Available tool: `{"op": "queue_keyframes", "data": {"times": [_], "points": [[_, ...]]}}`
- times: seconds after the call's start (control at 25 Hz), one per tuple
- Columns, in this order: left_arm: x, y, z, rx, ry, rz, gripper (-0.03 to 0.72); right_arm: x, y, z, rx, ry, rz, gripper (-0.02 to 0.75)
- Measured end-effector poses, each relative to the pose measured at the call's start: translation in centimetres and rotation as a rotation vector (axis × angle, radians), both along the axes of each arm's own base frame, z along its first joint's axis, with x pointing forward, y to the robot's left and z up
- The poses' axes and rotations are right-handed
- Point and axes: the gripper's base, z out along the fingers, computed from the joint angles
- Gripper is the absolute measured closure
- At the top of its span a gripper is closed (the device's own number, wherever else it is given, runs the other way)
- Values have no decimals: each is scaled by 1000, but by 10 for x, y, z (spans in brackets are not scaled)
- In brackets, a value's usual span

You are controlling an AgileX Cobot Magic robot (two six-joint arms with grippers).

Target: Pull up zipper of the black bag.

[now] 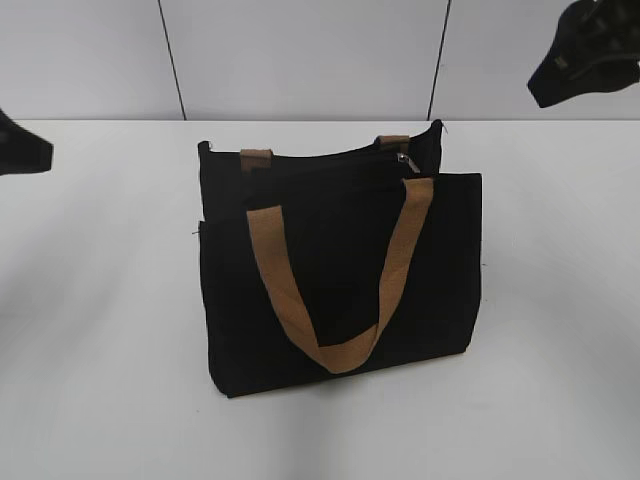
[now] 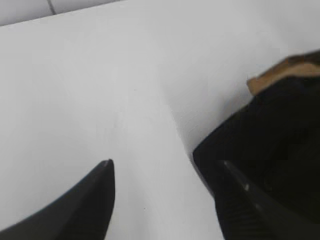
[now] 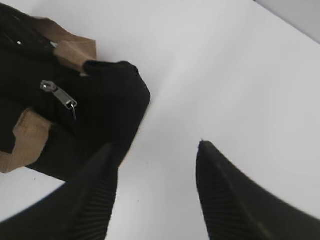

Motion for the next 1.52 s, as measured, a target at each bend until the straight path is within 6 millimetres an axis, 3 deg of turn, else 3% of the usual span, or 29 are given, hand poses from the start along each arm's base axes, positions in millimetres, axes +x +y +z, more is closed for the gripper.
{"op": "queue_keyframes", "data": {"times": [0.12, 0.32, 0.48, 0.72, 0.92, 1.04, 1.24, 1.52], "points": [[-10, 12, 0, 4, 94, 88, 229, -4, -9, -1, 2, 63, -90, 337], [-28, 38, -13, 99, 350, 201, 236, -3, -43, -1, 39, 122, -245, 337], [-41, 51, -17, 148, 476, 245, 237, -12, -65, 13, 71, 84, -312, 337], [-68, 54, 11, 183, 356, 274, 243, -45, -71, 40, 110, 21, -324, 337], [-115, 50, 45, 145, 125, 291, 243, -82, -66, 59, 166, -50, -272, 337], [-146, 47, 54, 114, 18, 292, 244, -107, -66, 45, 177, -54, -259, 337], [-188, 44, 59, 110, -56, 285, 245, -160, -67, 2, 178, -59, -265, 337], [-219, 42, 52, 123, -35, 270, 252, -210, -69, -42, 187, -109, -265, 337]]}}
